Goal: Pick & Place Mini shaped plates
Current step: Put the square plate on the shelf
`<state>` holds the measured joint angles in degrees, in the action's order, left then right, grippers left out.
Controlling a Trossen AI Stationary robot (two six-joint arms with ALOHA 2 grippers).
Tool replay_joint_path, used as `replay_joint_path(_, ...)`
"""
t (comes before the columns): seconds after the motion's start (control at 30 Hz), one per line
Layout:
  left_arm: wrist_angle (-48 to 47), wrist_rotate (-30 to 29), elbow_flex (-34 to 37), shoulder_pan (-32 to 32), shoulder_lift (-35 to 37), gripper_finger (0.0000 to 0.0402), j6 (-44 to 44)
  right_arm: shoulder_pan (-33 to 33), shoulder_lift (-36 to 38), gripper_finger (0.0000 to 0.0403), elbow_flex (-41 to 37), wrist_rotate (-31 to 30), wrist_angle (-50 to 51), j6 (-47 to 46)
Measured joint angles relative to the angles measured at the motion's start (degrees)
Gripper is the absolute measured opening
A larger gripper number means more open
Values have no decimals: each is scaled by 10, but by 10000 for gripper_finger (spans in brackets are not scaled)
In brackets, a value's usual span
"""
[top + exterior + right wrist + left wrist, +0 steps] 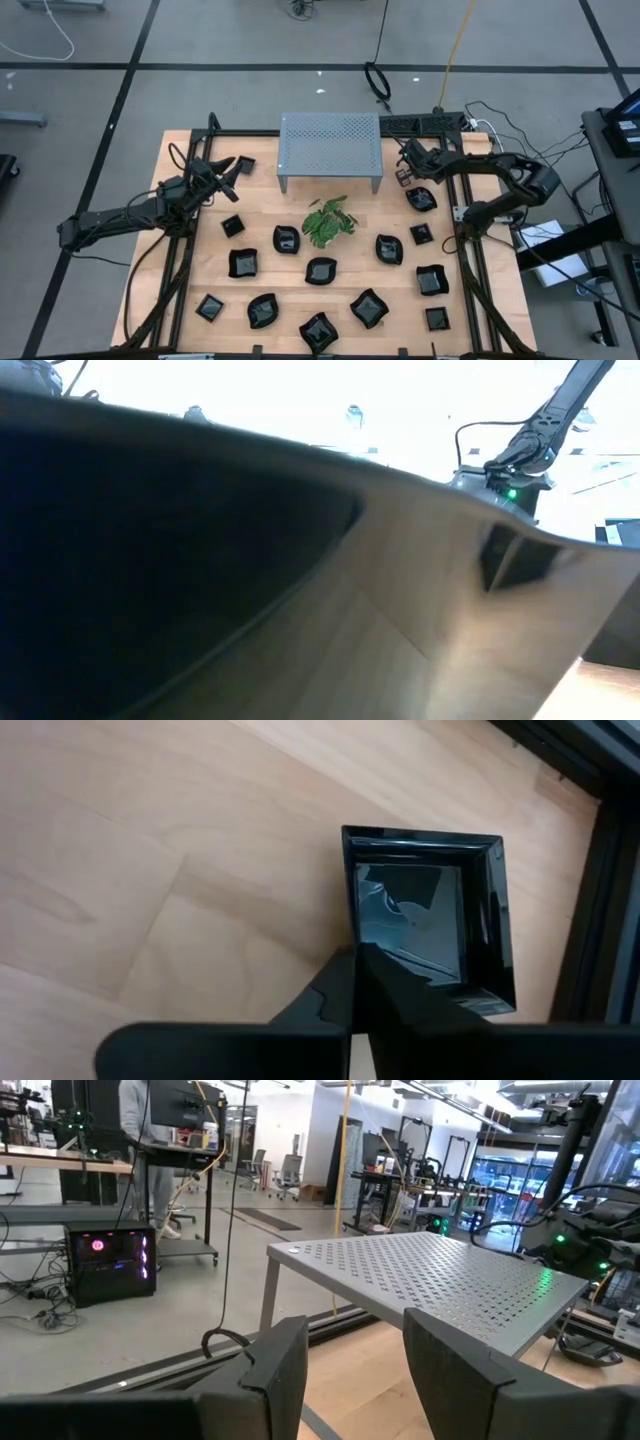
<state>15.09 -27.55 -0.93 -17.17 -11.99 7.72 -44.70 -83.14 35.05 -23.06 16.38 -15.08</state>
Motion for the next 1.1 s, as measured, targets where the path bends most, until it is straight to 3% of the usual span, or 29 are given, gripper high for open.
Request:
replay_joint_path(0.17,0,0,0,0,0,170,0,11,46,1,-2,9,12,12)
replay_joint_path(0.43,0,0,0,0,0,170,0,24,198,1,1,9,21,12)
replay_joint_path(0.57,0,0,0,0,0,170,0,37,269,0,28,10,28,13)
replay_joint_path(0.67,0,0,0,0,0,170,0,47,303,0,71,44,24,12)
replay_joint_path(0.9,0,0,0,0,0,170,0,73,285,0,198,157,1,29)
replay_joint_path(1.1,0,0,0,0,0,170,0,123,219,0,258,235,-18,121)
